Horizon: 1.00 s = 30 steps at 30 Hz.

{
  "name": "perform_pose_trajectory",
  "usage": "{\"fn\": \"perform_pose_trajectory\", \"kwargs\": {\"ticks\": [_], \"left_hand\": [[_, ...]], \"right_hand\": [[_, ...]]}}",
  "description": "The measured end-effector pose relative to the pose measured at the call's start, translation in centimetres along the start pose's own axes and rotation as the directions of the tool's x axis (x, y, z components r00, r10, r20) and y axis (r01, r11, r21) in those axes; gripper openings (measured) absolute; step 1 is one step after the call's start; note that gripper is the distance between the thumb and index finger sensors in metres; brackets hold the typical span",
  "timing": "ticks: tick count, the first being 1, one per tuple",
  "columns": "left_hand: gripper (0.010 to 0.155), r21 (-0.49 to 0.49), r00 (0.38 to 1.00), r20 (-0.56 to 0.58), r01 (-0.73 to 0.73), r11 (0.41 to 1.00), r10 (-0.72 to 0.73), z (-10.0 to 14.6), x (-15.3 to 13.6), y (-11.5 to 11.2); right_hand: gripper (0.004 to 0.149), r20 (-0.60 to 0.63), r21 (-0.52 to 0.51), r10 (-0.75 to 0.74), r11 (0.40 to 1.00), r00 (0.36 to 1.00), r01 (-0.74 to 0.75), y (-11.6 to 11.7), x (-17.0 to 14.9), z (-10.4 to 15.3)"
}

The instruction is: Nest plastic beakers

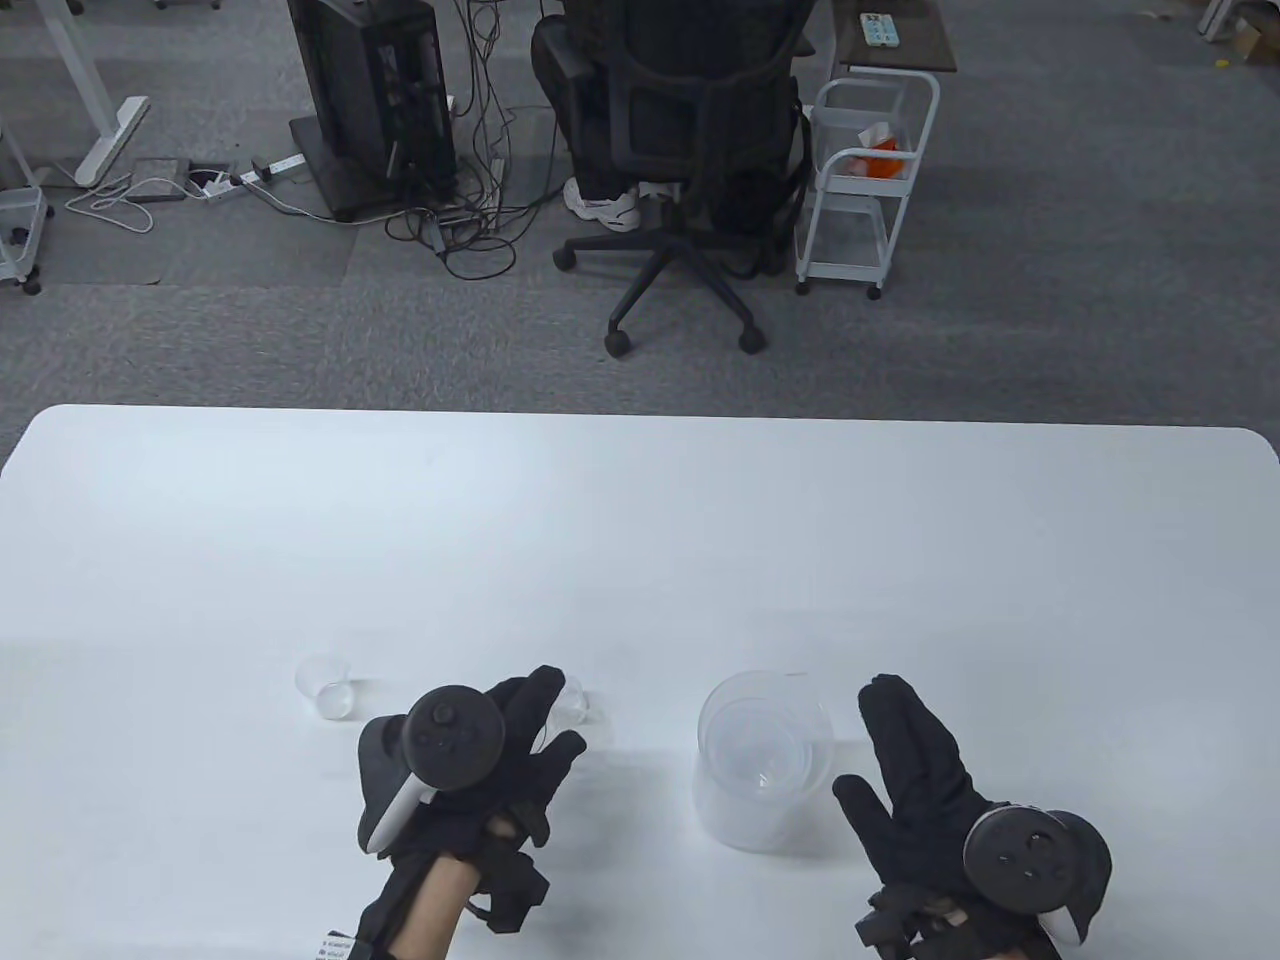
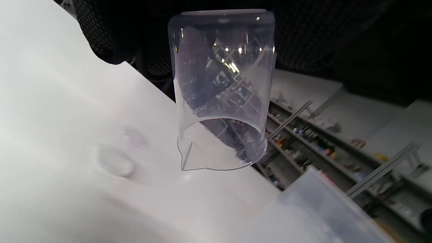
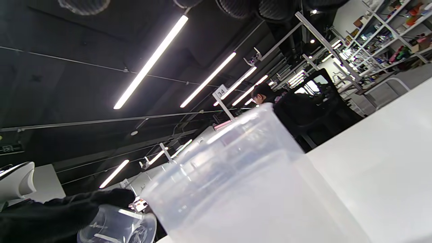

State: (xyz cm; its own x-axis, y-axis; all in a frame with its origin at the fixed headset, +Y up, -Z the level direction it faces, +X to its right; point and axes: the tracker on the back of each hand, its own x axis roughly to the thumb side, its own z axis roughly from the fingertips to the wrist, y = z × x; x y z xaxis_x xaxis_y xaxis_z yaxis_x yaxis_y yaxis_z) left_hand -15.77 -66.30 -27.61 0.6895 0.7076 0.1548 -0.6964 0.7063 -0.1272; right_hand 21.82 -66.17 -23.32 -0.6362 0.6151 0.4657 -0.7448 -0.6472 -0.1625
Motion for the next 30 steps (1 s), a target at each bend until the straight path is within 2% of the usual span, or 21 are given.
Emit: {"fn": "perform_pose_trajectory", "kwargs": {"ticks": [5,14,23,30], "left_hand": [[0.066,-0.031,0.957,0.094,-0.273,0.961,0.275,-0.2,2.2,-0.8],[0.066,-0.172,0.823,0.158,-0.522,0.836,0.546,-0.8,5.2,-4.1],[0.066,-0.252,0.753,0.150,-0.598,0.761,0.641,-1.3,5.8,-6.5],[0.066,-0.277,0.731,0.140,-0.619,0.735,0.668,-1.4,5.3,-7.3]], "right_hand": [[0.078,0.049,0.010,-0.036,0.999,0.998,0.036,0.7,2.2,-0.3],[0.081,0.083,0.050,-0.078,0.996,0.993,0.074,3.0,4.7,-1.1],[0.078,0.067,0.049,-0.084,0.995,0.994,0.081,3.8,5.0,-1.4],[0.071,0.056,0.022,-0.060,0.998,0.997,0.059,3.8,4.6,-1.5]]}}
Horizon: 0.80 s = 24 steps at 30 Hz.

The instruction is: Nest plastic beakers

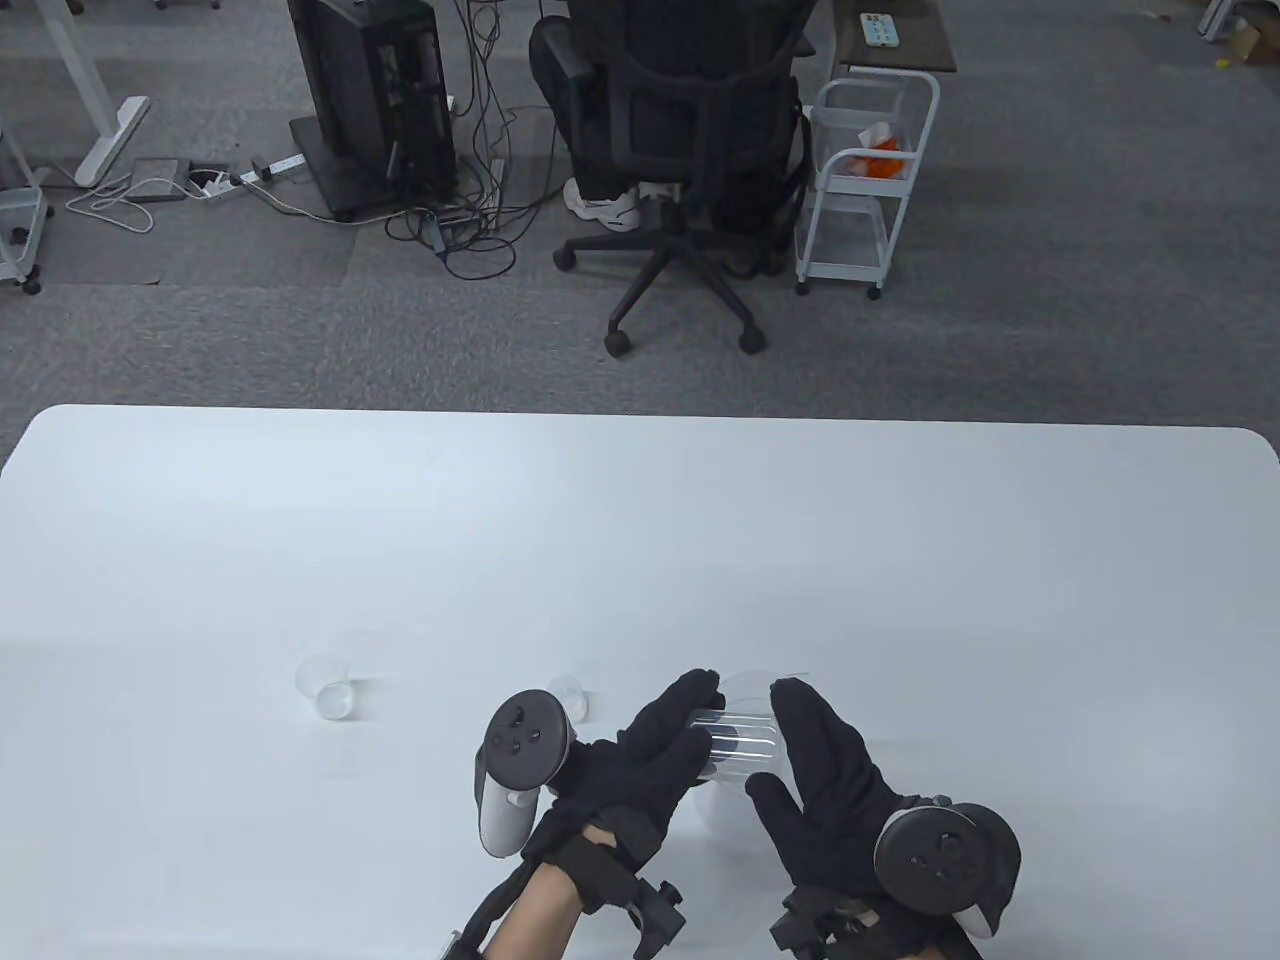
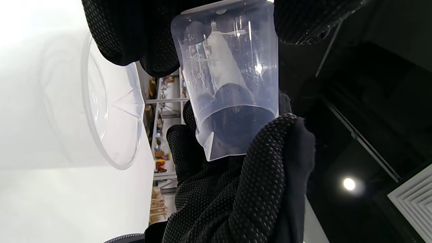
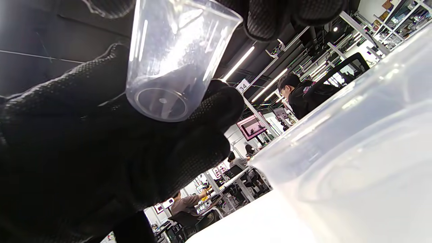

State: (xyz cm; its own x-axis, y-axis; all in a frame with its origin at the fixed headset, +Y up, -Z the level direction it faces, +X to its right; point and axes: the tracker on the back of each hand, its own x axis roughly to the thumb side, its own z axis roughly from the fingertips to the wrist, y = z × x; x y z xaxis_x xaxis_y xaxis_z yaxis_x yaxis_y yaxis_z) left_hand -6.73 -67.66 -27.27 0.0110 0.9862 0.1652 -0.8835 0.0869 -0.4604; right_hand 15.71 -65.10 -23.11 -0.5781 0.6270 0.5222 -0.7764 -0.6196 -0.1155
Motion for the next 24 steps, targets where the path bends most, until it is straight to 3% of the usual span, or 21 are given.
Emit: {"fn": "perform_pose_trajectory", "kwargs": {"ticks": [12,19,24], "left_hand": [[0.066,0.058,0.999,0.018,0.031,0.998,-0.032,0.3,-0.9,0.6],[0.065,0.172,0.957,0.072,0.266,0.949,-0.281,0.9,-0.5,1.1],[0.065,0.237,0.889,0.055,0.430,0.871,-0.454,1.4,-0.6,1.2]], "right_hand": [[0.074,-0.024,0.011,-0.056,0.998,0.998,0.057,0.5,-0.5,-0.6],[0.073,-0.026,0.016,0.066,0.998,0.997,-0.066,0.4,-0.4,-1.5],[0.072,-0.039,0.041,0.234,0.972,0.971,-0.233,0.6,-0.6,-2.0]]}}
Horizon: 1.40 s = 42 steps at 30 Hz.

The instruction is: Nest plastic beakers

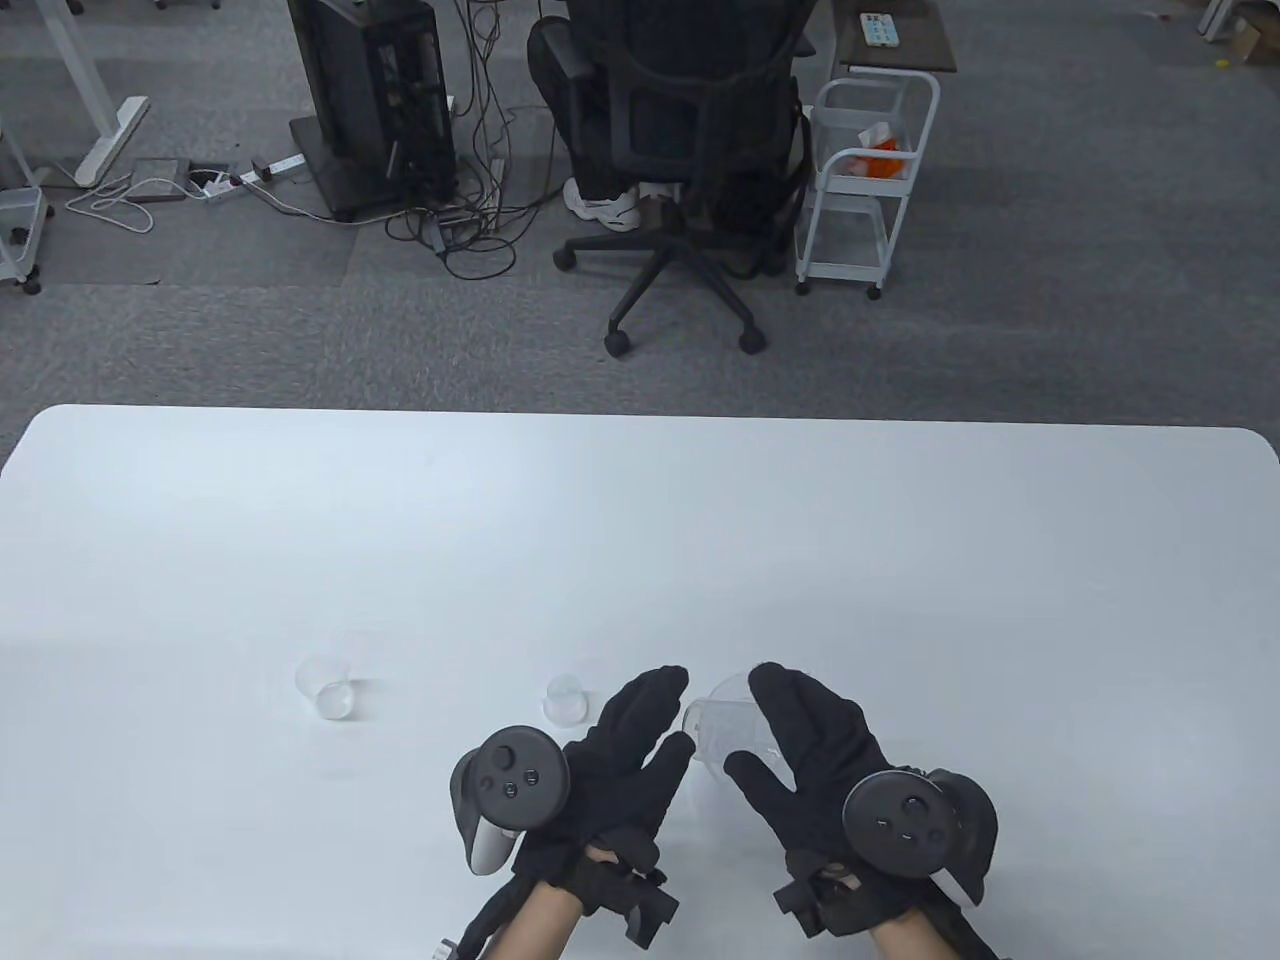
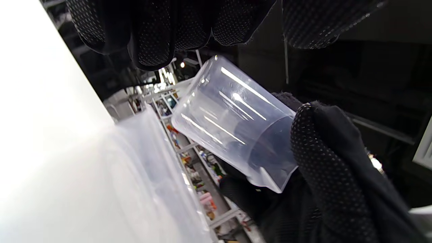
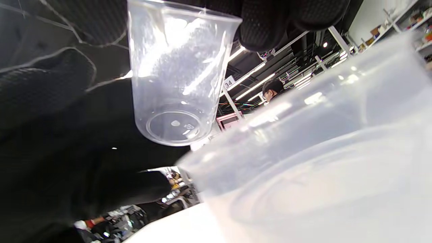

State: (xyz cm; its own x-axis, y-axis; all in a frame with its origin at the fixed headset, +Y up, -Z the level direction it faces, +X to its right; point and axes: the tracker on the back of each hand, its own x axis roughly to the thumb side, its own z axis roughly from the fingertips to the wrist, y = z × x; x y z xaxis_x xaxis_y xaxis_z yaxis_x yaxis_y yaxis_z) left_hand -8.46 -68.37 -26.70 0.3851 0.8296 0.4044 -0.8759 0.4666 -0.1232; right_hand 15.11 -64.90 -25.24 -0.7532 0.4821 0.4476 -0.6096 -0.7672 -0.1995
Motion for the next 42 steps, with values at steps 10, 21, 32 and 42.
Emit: {"fn": "perform_pose_trajectory", "kwargs": {"ticks": [10,21,32,42], "left_hand": [[0.065,-0.051,0.987,-0.022,0.160,0.986,-0.161,0.4,-1.2,-1.0],[0.065,-0.055,0.980,-0.045,0.193,0.980,-0.196,0.3,-1.4,-0.6],[0.066,-0.041,0.912,-0.124,0.388,0.921,-0.390,-0.1,-1.7,6.0],[0.066,0.002,0.804,-0.323,0.527,0.850,-0.499,0.0,-3.8,13.8]], "right_hand": [[0.072,-0.009,0.054,0.249,0.967,0.969,-0.248,0.6,-0.9,0.1],[0.075,0.001,0.076,0.248,0.966,0.969,-0.247,0.8,-1.4,0.6],[0.077,-0.013,0.017,0.065,0.998,0.998,-0.065,-1.5,-3.3,2.3],[0.079,-0.056,-0.036,-0.143,0.989,0.988,0.141,-1.6,-5.7,3.8]]}}
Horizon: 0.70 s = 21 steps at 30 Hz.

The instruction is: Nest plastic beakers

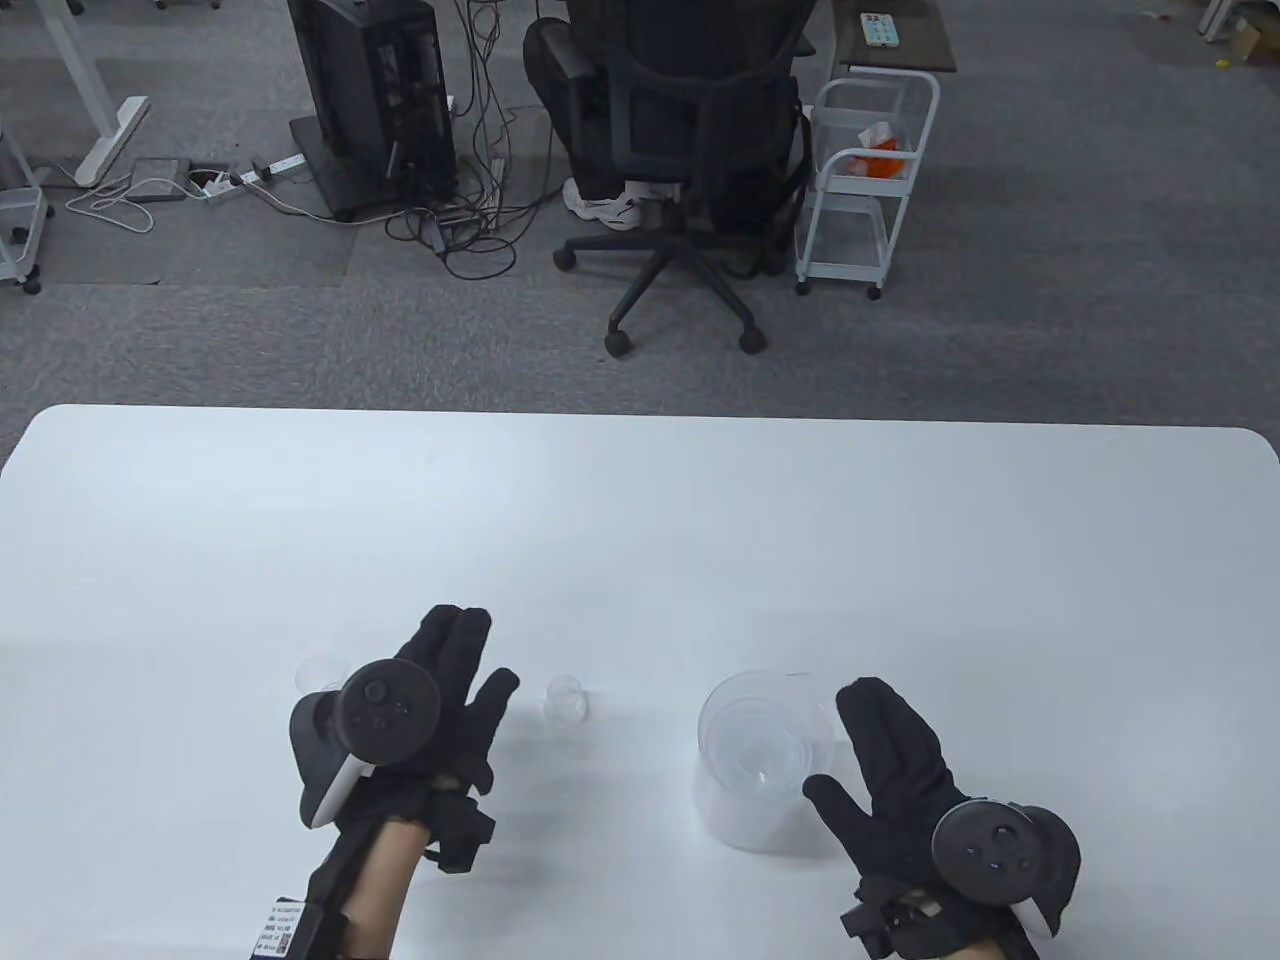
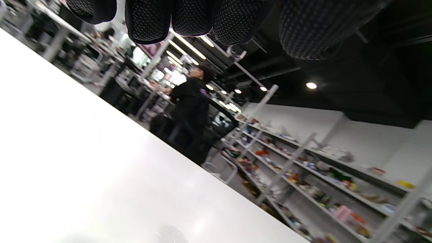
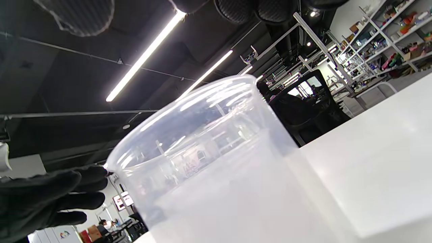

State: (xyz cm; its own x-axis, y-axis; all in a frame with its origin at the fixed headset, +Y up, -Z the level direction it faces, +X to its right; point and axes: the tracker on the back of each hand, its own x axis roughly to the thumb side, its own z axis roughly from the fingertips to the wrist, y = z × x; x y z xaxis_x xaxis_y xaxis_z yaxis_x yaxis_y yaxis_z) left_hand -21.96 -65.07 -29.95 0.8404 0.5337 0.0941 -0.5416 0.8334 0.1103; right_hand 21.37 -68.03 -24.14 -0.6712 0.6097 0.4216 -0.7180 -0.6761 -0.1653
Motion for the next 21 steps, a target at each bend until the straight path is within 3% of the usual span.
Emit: {"fn": "perform_pose_trajectory", "kwargs": {"ticks": [8,15,21], "left_hand": [[0.067,-0.012,0.960,-0.201,0.197,0.980,-0.195,-2.2,-4.9,0.9],[0.068,-0.110,0.889,-0.304,0.326,0.939,-0.344,-3.8,-8.9,-0.8],[0.072,-0.207,0.837,-0.387,0.329,0.921,-0.386,-4.5,-11.9,-2.6]], "right_hand": [[0.079,-0.016,-0.023,-0.050,0.998,0.999,0.050,-0.2,-0.5,0.6],[0.079,-0.029,-0.047,-0.050,0.998,0.998,0.048,-0.6,-0.7,0.7],[0.079,-0.037,-0.043,-0.043,0.998,0.998,0.042,-0.6,-0.9,0.6]]}}
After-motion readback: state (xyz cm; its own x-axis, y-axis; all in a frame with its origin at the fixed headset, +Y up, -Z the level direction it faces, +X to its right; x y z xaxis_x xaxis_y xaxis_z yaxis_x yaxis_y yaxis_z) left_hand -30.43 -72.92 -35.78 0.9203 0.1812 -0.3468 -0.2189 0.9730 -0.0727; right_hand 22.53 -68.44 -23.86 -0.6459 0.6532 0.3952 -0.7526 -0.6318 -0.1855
